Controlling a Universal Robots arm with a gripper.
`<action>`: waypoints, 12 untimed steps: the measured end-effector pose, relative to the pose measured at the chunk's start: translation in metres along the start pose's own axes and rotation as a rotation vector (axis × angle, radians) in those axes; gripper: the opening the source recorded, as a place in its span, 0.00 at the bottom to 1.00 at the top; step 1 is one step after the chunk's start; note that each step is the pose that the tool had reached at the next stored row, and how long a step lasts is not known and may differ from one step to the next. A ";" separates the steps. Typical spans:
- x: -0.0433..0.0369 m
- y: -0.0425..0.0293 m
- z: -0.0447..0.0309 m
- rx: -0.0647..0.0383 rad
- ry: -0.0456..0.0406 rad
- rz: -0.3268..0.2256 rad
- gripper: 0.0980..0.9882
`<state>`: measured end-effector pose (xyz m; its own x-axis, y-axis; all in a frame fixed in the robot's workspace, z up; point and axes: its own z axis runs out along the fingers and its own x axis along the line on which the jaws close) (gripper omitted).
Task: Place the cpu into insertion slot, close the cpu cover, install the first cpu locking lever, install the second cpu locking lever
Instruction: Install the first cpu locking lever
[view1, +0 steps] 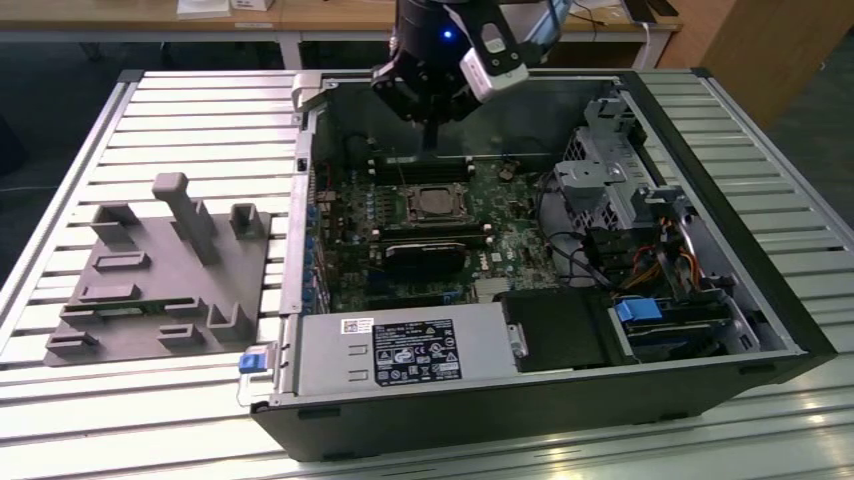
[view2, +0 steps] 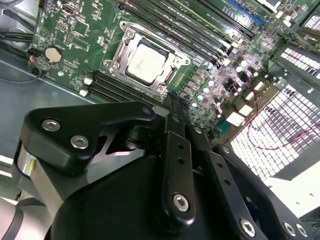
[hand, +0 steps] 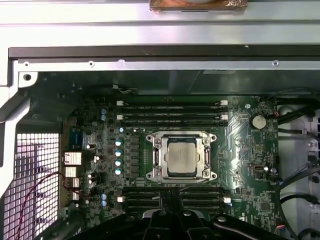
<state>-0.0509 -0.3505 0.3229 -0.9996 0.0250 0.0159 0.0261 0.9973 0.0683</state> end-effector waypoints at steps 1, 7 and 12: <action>0.0003 0.0001 0.0006 0.000 -0.0001 0.000 0.03; 0.0038 0.0031 0.0041 0.002 -0.0035 -0.001 0.03; 0.0072 0.0035 0.0066 0.002 -0.0060 -0.001 0.03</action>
<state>-0.0581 -0.3464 0.3167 -0.9996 0.0246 0.0098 0.0252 0.9975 0.0664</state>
